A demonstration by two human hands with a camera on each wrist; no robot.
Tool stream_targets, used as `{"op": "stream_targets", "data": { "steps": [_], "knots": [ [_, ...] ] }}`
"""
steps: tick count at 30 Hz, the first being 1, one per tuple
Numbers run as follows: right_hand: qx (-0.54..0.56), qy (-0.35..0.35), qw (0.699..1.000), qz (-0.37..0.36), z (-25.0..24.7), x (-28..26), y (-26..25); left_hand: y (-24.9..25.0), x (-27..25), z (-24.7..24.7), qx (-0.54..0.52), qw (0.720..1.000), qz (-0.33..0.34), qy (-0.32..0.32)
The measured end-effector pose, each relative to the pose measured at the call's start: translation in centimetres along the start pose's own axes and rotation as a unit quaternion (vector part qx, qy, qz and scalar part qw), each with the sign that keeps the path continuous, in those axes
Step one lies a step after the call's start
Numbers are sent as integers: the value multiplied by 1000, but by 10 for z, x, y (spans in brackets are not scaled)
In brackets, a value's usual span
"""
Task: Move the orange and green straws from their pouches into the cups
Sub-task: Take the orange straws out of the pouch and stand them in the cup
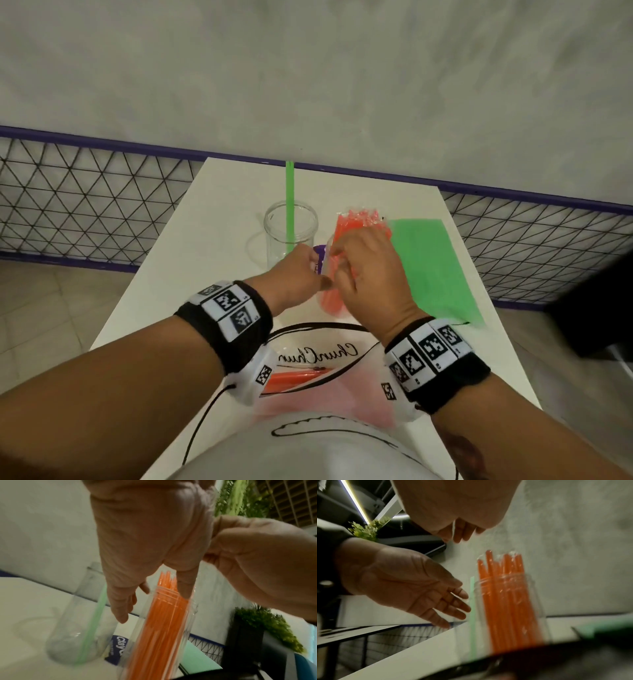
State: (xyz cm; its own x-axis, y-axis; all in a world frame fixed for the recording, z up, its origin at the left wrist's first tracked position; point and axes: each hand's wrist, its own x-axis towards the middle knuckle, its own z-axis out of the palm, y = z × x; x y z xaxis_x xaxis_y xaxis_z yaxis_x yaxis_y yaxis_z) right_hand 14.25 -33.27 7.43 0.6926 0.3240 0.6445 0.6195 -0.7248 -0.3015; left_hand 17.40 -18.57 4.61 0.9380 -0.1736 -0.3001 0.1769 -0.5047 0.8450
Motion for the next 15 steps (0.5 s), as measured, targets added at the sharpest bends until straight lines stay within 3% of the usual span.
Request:
{"op": "stream_targets", "data": {
  "steps": [1,3,5,7,10,13,15],
  "knots": [
    [38,-59,997,17,9,-11,-6,-11,-6,-5,28,1000,-1,4],
    [59,-247,965,64,28,-31,-14,-35,-19,-13,123,992,0,-28],
    [10,-427,901,79,49,-52,-11,-61,-33,-16,237,964,-20,-117],
    [-13,-539,837,93,60,-66,-8,-82,-43,-15,314,930,-49,-187],
    [-2,-600,793,108,66,-74,-8,-100,-44,-11,349,915,-56,-196],
    [-7,-604,793,81,71,-76,-13,-100,-41,-6,382,903,-34,-191],
    [-17,-603,795,58,74,-75,-15,-99,-38,-3,367,915,-25,-167]
  ]
}}
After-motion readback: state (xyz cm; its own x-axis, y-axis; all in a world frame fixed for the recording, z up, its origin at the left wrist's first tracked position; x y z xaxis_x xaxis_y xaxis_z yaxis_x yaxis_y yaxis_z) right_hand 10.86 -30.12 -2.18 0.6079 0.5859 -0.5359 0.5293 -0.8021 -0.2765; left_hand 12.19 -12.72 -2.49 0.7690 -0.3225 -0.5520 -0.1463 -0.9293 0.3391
